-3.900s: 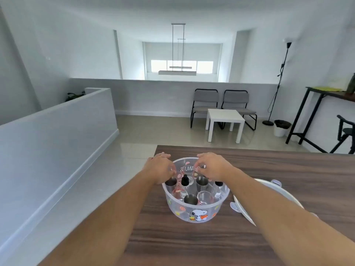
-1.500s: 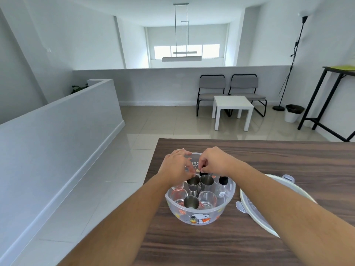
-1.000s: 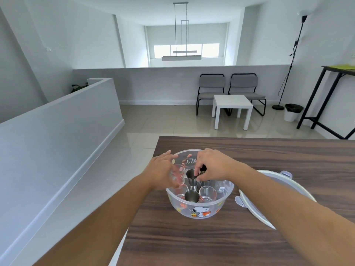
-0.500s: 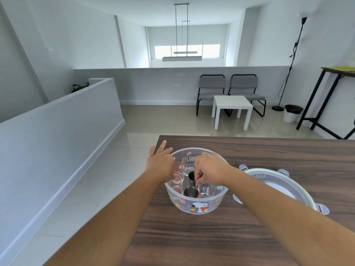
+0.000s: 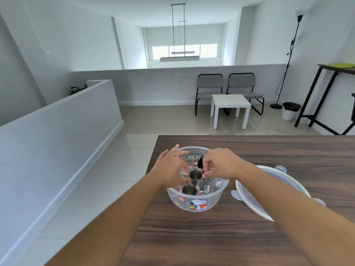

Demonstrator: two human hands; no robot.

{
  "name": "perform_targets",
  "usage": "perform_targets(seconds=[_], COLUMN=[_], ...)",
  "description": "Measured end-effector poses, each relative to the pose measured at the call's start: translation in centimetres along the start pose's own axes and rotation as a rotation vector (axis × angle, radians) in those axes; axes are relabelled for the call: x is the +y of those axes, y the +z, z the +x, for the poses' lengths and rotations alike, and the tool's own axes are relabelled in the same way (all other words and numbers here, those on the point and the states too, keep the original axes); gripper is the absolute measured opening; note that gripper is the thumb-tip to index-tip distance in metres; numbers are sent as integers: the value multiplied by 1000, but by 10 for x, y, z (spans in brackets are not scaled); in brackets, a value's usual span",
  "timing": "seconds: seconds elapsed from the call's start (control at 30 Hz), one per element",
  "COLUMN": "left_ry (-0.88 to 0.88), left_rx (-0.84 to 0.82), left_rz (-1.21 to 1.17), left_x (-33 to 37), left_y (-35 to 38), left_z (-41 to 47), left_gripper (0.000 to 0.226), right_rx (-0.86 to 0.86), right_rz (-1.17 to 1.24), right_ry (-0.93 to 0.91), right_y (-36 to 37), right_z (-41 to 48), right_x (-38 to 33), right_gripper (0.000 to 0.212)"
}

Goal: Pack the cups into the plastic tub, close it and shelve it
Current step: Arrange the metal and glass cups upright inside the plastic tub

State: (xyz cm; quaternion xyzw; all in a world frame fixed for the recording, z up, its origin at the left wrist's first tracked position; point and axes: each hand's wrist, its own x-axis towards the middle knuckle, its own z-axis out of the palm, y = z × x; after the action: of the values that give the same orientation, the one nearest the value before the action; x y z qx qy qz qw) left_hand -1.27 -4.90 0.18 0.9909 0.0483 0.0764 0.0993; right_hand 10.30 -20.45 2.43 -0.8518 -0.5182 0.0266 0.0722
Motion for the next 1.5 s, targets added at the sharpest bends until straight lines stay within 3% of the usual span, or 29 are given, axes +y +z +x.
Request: perform_targets(seconds=[0.17, 0.43, 0.57, 0.67, 0.77, 0.87, 0.97, 1.3, 1.5], left_ry=[30, 137, 119, 80, 57, 34, 4, -48, -55], left_rx=[-51, -14, 76, 161, 231, 274, 298, 365, 369], left_rz=[8, 99, 48, 7, -66, -71, -76, -124, -129], left_x=[4, 7, -2, -11, -18, -25, -29, -42, -47], left_y=[4, 8, -1, -15, -29, -37, -37, -43, -43], left_z=[6, 14, 9, 5, 1, -2, -4, -14, -20], left_gripper=[17, 4, 5, 5, 6, 7, 6, 6, 5], right_rx=[-102, -8, 40, 77, -27, -166, -199, -52, 53], right_rz=[-87, -223, -264, -241, -62, 22, -38, -117, -104], right_ry=[132, 176, 175, 110, -45, -83, -115, -172, -108], right_y=[5, 30, 34, 29, 20, 12, 12, 25, 33], right_z=[-18, -14, -12, -12, -17, -19, -15, 6, 29], right_x=[5, -11, -17, -17, -10, -4, -7, -17, -19], right_gripper=[41, 27, 37, 30, 8, 12, 12, 10, 11])
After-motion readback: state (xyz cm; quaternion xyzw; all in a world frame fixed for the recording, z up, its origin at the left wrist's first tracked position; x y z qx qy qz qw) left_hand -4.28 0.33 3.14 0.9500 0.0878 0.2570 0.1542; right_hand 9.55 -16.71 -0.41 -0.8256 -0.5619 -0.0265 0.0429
